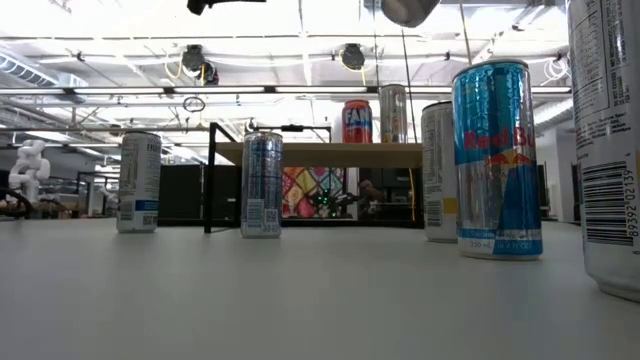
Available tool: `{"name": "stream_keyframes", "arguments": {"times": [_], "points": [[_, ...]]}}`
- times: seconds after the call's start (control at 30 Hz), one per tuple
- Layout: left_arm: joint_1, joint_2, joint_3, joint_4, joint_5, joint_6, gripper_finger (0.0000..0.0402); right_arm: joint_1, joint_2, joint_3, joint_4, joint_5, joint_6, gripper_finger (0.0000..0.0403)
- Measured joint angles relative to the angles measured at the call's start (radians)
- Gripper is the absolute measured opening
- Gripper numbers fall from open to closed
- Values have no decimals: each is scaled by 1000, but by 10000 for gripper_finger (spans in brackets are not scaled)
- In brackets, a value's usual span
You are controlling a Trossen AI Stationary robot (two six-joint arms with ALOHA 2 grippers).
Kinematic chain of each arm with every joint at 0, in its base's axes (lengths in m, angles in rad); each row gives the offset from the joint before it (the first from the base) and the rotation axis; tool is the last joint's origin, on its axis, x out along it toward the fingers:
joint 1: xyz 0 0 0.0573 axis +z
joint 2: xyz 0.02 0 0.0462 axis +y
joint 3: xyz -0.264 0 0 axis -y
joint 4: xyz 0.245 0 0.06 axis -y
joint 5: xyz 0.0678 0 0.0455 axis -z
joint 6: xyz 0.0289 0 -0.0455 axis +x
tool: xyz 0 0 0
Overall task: Place canned beverage on shelf
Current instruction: Put the right orange soda can on the shelf aligned with the other orange soda can
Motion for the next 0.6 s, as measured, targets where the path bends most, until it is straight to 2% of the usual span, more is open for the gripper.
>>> {"name": "stream_keyframes", "arguments": {"times": [0.27,0.4,0.6], "points": [[24,46,1,122,16,-103,392,-52,5,0,37,-6,-263,254],[37,86,1,172,20,-181,392,-63,5,0,60,-5,-343,254],[77,141,1,204,88,-325,392,-63,5,0,67,-4,-432,254]]}}
